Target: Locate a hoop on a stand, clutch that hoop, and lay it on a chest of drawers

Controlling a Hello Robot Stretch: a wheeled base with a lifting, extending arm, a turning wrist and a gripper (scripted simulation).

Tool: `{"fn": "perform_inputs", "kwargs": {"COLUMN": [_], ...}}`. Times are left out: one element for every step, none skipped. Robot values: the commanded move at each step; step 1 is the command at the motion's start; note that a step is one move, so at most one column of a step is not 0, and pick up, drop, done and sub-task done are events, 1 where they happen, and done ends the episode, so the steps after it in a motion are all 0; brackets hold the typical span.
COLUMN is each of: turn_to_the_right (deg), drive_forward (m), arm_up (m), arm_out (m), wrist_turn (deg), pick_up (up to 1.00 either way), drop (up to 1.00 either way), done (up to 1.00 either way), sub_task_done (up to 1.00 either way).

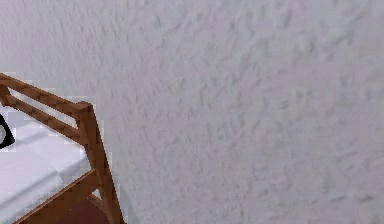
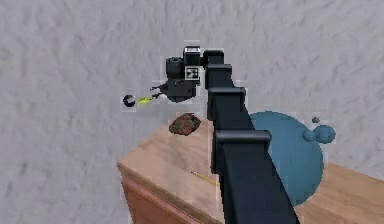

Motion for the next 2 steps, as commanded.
{"fn": "perform_inputs", "kwargs": {"turn_to_the_right": [0.0,0.0], "drive_forward": [0.00,0.00], "arm_up": [0.00,0.00], "arm_out": [0.00,0.00], "wrist_turn": [45.0,45.0], "pick_up": [0.00,0.00], "drop": [0.00,0.00], "done": [0.00,0.00], "sub_task_done": [0.00,0.00]}}
